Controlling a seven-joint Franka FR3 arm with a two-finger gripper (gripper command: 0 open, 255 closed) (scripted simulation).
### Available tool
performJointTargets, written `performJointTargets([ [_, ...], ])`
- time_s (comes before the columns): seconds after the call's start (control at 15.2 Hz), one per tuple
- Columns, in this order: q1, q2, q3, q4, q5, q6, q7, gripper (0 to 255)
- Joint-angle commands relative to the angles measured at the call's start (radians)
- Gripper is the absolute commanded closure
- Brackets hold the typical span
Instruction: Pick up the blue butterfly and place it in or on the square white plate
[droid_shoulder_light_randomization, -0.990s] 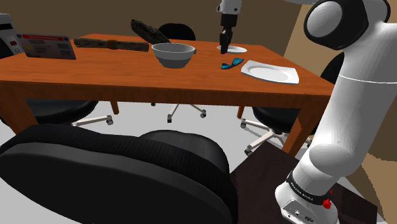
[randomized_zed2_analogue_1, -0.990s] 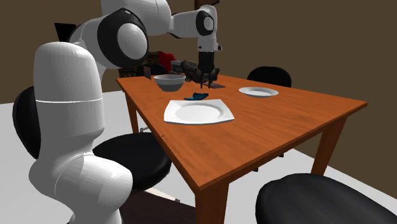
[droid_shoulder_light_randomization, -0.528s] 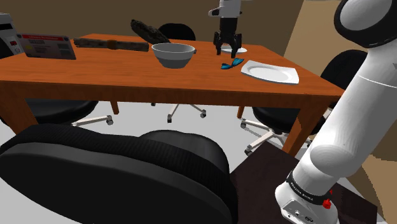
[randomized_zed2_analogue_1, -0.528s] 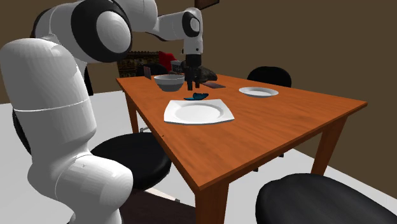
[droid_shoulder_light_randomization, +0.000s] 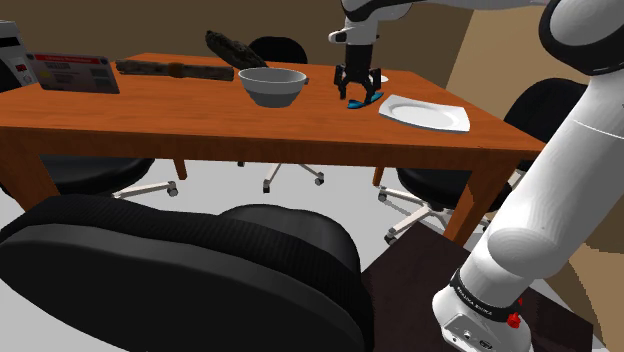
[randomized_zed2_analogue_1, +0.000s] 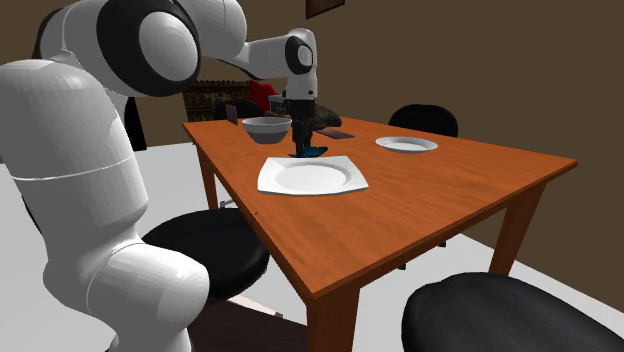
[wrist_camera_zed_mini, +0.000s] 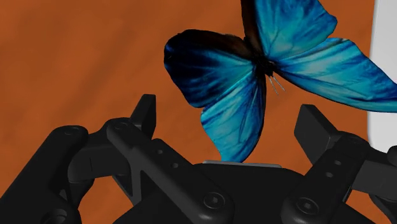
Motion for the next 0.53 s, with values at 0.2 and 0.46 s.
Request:
performJointTargets([
  [0.2,0.0,-0.003,0.0,-0.012,-0.001,0.01,-0.001,0],
  [0.46,0.0,-0.003,0.0,-0.012,-0.001,0.01,-0.001,255],
])
